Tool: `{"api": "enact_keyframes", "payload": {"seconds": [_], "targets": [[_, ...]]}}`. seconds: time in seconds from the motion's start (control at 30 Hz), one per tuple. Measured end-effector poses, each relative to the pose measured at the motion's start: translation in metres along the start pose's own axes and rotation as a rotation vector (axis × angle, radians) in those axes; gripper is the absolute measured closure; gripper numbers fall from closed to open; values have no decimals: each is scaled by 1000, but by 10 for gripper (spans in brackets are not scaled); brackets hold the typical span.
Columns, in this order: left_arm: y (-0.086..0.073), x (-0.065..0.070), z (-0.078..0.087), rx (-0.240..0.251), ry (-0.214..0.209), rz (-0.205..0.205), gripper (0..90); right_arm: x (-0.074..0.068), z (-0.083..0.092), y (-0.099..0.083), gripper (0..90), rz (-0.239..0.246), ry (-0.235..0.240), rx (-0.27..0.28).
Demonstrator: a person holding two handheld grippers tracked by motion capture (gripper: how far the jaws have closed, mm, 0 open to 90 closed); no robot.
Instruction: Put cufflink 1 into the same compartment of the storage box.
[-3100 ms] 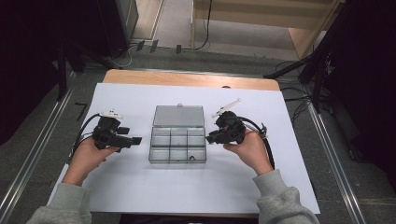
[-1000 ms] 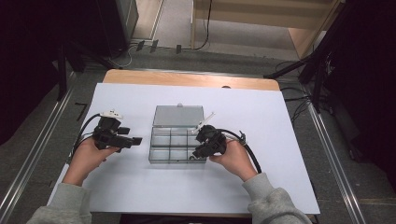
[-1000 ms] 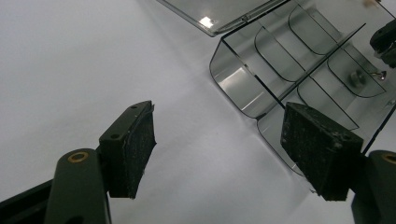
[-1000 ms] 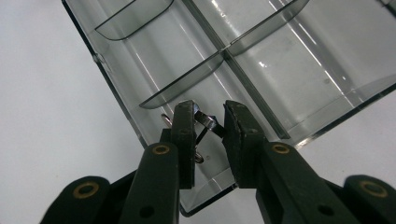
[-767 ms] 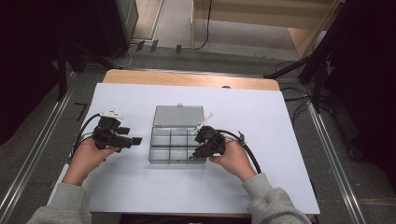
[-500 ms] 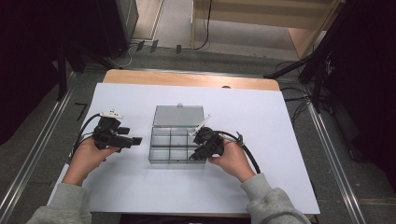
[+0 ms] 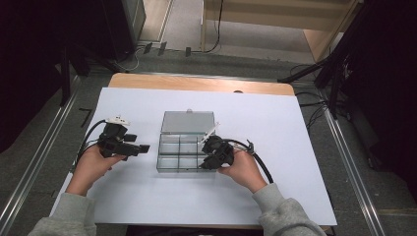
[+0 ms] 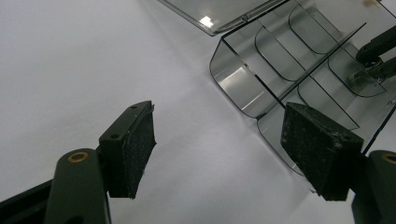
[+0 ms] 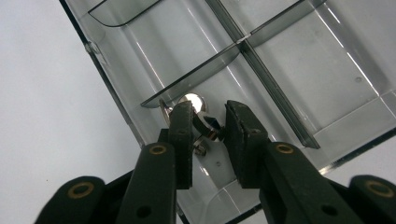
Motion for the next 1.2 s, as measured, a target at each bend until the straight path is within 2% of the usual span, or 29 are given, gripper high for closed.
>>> {"api": "enact_keyframes", "payload": {"seconds": [0.13,0.23,0.33,0.5,0.67,0.77,1.07,1.2], "targets": [[0,0,0,-1,0,0,269,0,0,0,721,14,-2,-8],[0,0,0,0,0,0,269,-1,1,0,708,-1,-6,-4],[0,0,0,0,-1,1,269,1,3,0,705,16,-12,-2],[0,0,0,0,0,0,269,0,6,2,700,20,-15,6],[0,0,1,1,0,-2,269,0,14,4,695,17,-21,39],[0,0,1,1,0,-1,269,3,21,4,690,3,-26,71],[0,-1,2,0,-1,0,269,16,44,0,654,-33,-54,120],[0,-1,2,0,0,-1,269,23,54,-4,617,-67,-62,148]]}}
Point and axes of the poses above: each handheld gripper's, and its own axes: z roughly backward along the jaws, y roughly out of its top, x roughly to its right, the point moved 5 cm from there along -z, roughly forward along the jaws, and after that the axes turned 12 degrees about z, right-handed, at the moved point
